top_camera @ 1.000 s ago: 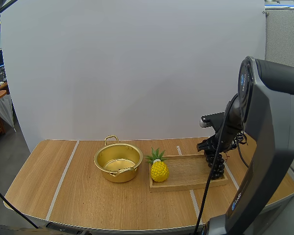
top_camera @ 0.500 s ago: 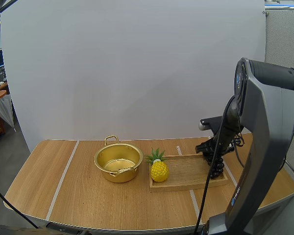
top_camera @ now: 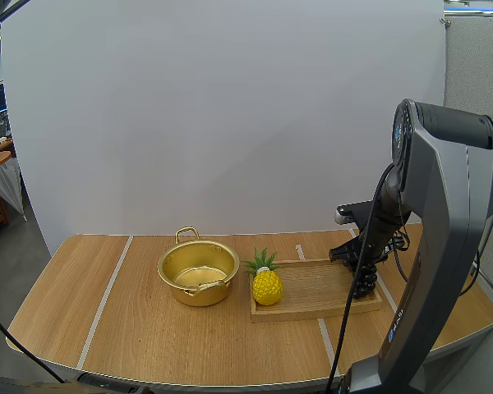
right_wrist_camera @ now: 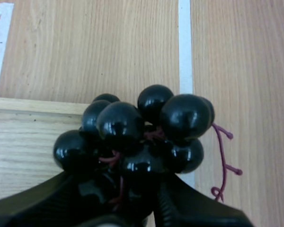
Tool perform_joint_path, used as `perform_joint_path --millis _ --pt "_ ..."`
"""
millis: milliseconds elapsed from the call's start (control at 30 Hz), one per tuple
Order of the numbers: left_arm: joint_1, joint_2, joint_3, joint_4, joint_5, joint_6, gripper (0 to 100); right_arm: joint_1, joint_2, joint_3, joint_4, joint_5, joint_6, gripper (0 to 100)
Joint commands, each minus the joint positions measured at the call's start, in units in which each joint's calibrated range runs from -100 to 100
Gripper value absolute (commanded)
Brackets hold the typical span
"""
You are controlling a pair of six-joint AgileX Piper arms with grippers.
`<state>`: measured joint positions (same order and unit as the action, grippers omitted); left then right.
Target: Open the pot, put the grape inside, and close it
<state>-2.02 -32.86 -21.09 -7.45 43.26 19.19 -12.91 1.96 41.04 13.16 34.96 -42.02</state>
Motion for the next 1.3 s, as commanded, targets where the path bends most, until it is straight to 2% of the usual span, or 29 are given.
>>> perform_joint_path --millis 0,267,433,667,800,1033,1267 --pt "-0.07 -0.27 -0.22 0.03 -2.05 -0.63 0 -0.15 -2.41 -0.37 0.72 0.86 -0.79 0" --pt "-0.07 -0.27 -0.22 0.03 -2.05 -0.63 0 0.04 -14.45 -0.37 2.33 5.31 -0.79 0" --pt "-0.07 -0.27 -0.22 0.03 -2.05 -0.63 0 2.4 -23.26 -0.98 2.42 11.66 -0.79 0" --pt "-0.07 -0.27 -0.22 0.03 -2.05 -0.63 0 9.71 -32.01 -0.98 3.78 20.48 -0.24 0" --pt "-0.07 -0.27 -0.22 0.03 -2.05 -0.63 0 15.52 -34.06 -0.98 3.78 23.09 1.97 0" --pt "-0.07 -0.27 -0.22 0.03 -2.05 -0.63 0 24.29 -34.18 -0.98 3.78 21.93 4.82 0" --pt "-0.07 -0.27 -0.22 0.03 -2.05 -0.63 0 29.26 -30.21 -5.38 3.78 21.35 6.31 0"
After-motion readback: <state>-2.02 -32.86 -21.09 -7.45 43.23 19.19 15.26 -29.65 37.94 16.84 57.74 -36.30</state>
